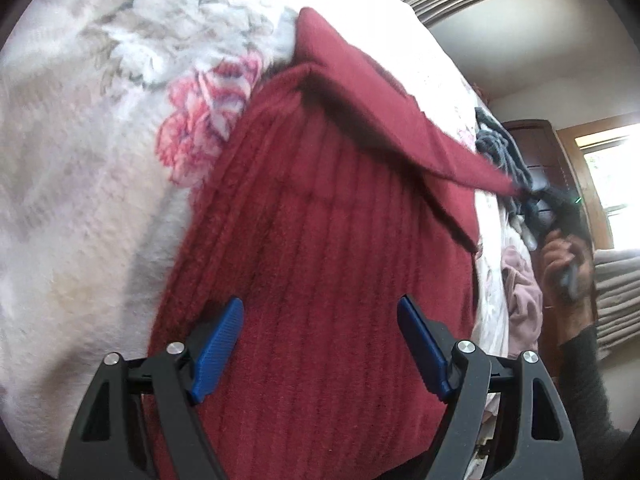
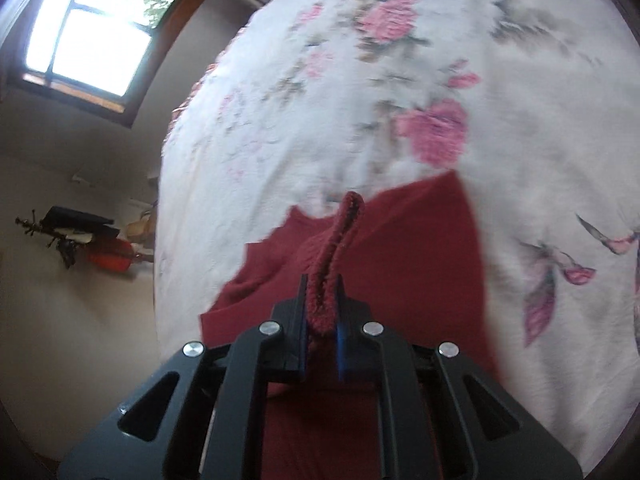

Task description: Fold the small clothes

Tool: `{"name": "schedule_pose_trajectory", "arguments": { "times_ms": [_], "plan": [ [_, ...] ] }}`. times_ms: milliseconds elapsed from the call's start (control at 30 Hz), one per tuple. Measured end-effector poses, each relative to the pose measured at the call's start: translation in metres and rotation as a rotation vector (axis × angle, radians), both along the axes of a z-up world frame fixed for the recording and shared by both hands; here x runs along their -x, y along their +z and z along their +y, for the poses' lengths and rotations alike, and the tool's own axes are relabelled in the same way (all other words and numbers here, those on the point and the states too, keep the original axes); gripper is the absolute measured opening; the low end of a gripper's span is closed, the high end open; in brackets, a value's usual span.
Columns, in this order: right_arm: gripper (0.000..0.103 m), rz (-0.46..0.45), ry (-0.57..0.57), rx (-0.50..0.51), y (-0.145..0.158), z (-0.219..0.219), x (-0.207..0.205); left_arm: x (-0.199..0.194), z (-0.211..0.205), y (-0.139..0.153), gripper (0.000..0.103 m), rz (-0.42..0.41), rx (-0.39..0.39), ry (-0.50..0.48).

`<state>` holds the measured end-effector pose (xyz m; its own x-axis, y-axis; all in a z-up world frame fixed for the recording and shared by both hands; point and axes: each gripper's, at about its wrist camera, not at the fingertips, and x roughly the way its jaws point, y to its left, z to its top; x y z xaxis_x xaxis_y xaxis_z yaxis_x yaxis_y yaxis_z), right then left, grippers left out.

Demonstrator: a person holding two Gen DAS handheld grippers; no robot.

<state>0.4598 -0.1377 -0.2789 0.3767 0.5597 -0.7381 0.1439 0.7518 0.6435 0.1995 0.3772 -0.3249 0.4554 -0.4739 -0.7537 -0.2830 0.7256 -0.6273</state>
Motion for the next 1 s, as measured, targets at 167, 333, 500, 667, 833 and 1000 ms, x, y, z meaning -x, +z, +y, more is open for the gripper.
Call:
{"name": "schedule_pose_trajectory", "arguments": {
  "times_ms": [167,333,500,667,833,1000],
  "plan": [
    [0.009,0.033,-0.005,0.016,-0.044,-0.022,0.009,-0.016,0.007,0.013,0.079,-0.032,-0.027,0.004],
    [0.009,0.02,0.019,0.021,-0.069,-0.028,0.01,-0.037,0.011,0.019,0.079,-0.053,-0.052,-0.005],
    [0.011,-0.016,0.085,0.037,-0.081,-0.024,0.01,-0.061,0.009,0.023,0.079,-0.07,-0.07,-0.025],
    [0.029,0.011,0.017,-0.084,-0.086,-0.047,0.0,-0.108,0.012,0.038,0.079,-0.119,-0.078,-0.054],
    [0.014,0.042,0.052,-0.065,-0.084,-0.047,-0.019,-0.176,0.024,0.046,0.079,-0.15,-0.049,-0.062],
    [0.018,-0.042,0.07,0.119,-0.063,-0.045,-0.016,-0.239,0.042,0.028,0.079,-0.086,0.026,-0.043]
  ]
}}
